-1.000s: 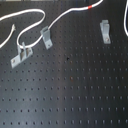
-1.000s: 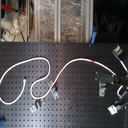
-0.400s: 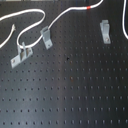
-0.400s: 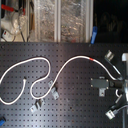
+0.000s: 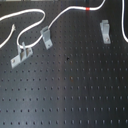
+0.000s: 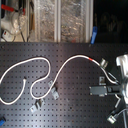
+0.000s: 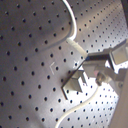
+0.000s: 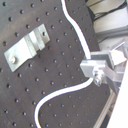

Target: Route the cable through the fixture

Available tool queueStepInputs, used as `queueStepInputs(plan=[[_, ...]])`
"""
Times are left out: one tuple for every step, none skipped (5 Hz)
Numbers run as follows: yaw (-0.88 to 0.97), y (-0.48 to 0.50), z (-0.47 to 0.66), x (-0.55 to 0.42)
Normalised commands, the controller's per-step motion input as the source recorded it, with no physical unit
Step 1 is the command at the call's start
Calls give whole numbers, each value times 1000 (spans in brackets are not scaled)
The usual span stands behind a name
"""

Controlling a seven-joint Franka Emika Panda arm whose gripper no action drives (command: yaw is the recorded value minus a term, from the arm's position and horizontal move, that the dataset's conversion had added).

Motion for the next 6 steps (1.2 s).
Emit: queueStepInputs(plan=[[86,309,277,-265],[180,283,298,-273],[234,286,236,-244],[0,18,129,-170],[0,395,296,-275],[0,347,301,-261]])
